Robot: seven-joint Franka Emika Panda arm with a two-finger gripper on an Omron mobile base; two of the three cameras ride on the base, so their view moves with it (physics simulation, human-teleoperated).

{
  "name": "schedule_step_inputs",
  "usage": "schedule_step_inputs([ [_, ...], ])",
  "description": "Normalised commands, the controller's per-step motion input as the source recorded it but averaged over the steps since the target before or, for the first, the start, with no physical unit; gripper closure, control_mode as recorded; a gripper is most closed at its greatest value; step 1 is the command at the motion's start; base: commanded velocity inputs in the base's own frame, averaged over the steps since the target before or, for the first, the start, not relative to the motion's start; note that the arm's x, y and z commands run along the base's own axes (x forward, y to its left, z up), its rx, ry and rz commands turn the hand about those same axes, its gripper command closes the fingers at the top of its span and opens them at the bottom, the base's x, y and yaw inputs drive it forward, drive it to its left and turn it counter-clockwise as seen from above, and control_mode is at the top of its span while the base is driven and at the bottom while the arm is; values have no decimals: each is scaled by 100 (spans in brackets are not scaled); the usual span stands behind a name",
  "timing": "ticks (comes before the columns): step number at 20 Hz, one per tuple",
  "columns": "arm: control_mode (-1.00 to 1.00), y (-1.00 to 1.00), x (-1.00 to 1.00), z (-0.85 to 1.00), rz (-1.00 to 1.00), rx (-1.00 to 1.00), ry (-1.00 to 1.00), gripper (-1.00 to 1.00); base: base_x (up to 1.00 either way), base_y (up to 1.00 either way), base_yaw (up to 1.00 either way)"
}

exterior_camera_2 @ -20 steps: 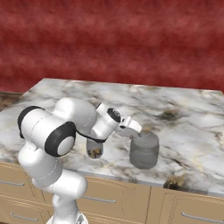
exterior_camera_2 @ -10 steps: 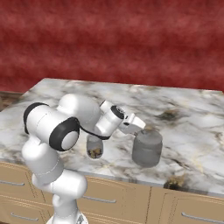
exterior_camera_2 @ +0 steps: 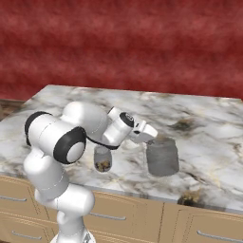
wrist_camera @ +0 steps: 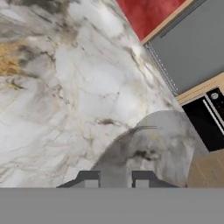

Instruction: Pick the jar and jar from the dining table and place them in the open cabinet. Close the cabinet after placing the objects.

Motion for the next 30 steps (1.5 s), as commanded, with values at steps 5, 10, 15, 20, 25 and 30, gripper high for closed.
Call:
schedule_step_inputs([
  [5, -100, 5, -23, 61, 0, -4, 0, 100, 0, 0, 0],
  [10, -100, 13, -65, 70, 0, 15, -2, 100, 0, 0, 0],
  [15, -100, 43, -74, 79, 2, 26, -9, 100, 0, 0, 0],
  [20, -100, 51, -66, 81, 13, 29, -21, 100, 0, 0, 0],
  [25, -100, 55, -52, 69, 22, 26, -15, 100, 0, 0, 0],
  [30, -100, 63, 0, 38, 41, 2, 0, 100, 0, 0, 0],
])
